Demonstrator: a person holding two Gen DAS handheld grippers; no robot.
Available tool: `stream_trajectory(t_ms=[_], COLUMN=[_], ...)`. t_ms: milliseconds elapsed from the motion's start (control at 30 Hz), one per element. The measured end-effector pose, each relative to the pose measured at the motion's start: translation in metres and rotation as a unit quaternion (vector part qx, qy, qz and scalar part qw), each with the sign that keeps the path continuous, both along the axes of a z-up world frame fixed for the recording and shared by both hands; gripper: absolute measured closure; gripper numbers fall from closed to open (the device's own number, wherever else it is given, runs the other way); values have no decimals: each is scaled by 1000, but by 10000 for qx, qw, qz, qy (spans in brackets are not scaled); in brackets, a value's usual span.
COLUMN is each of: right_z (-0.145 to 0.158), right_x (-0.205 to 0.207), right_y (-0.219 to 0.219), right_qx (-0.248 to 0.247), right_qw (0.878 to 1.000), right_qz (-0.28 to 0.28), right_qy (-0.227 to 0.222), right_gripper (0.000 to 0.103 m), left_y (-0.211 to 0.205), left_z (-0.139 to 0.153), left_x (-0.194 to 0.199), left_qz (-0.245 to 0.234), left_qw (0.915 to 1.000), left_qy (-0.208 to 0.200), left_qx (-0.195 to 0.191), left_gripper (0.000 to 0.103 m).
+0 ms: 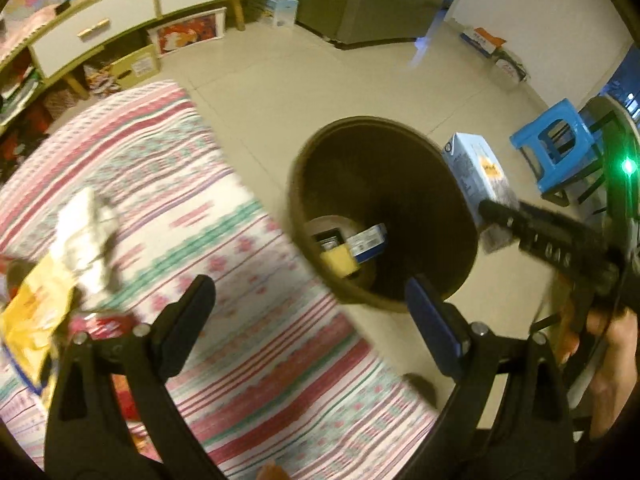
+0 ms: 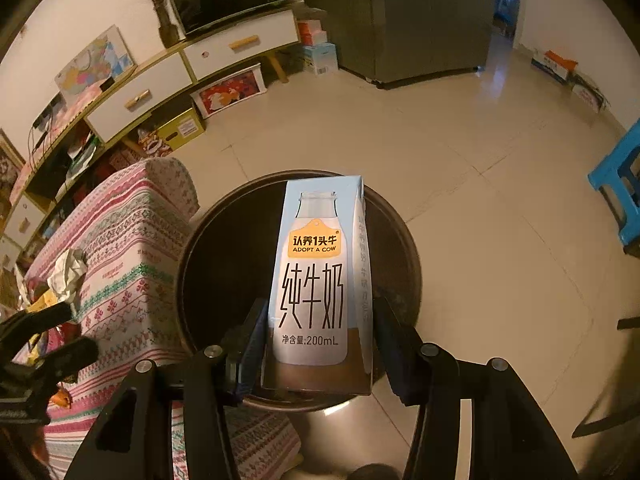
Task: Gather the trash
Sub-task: 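Carry the milk carton over the bin with the right gripper while the left gripper drops the sponge in, then move both grippers back over the table toward the red can and blue box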
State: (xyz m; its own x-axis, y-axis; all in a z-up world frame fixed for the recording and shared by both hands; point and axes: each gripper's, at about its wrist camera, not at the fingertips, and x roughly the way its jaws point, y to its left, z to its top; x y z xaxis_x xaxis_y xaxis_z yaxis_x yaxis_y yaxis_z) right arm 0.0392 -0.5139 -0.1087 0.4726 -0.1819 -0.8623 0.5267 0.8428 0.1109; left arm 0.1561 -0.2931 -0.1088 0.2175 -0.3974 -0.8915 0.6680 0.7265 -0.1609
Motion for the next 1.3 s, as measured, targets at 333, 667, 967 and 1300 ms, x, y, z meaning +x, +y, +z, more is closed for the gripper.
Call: stream_trajectory(t_ms=[333, 667, 967, 1300], right_z=[24, 43, 52, 39], right_x=[3, 6, 20, 60], right_y=[17, 54, 119, 205], right_qx=[-339, -521, -476, -459], right_qw=[9991, 9980, 9941, 9816], right_qz=[-31, 313, 970, 1847], right_qy=[-257, -187, -99, 166], right_gripper=[28, 26, 22, 22], left_y=[72, 146, 218, 277], left_z=[8, 25, 24, 11], left_x=[8, 10, 26, 50], left_qz=[342, 685, 1418, 2082], left_qw=[9993, 9971, 9895, 9776], left_qy=[-42, -310, -172, 151], left_qx=[-118, -145, -227, -262], left_gripper=[7, 7, 7, 7])
